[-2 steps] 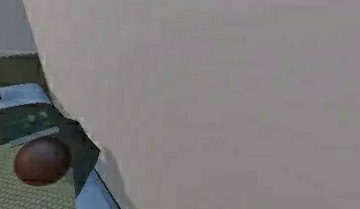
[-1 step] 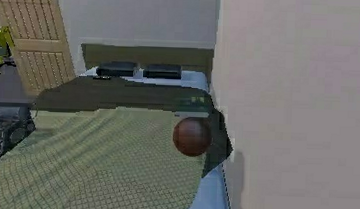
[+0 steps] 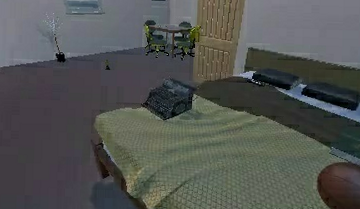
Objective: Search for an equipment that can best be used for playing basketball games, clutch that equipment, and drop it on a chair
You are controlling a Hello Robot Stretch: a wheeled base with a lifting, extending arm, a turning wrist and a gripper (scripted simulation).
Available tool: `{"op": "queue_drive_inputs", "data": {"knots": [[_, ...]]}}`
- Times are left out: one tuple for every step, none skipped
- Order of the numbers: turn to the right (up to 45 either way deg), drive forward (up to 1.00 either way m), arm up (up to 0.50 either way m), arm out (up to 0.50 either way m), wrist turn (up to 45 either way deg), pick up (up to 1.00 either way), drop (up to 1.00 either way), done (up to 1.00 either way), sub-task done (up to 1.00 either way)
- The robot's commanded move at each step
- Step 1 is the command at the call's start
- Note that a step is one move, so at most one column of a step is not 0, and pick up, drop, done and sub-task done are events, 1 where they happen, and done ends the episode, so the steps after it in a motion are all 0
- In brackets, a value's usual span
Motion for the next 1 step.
{"op": "queue_drive_inputs", "data": {"knots": [[-36.0, 0.00, 0.00, 0.00, 0.0, 0.00, 0.00, 0.00, 0.00]]}}
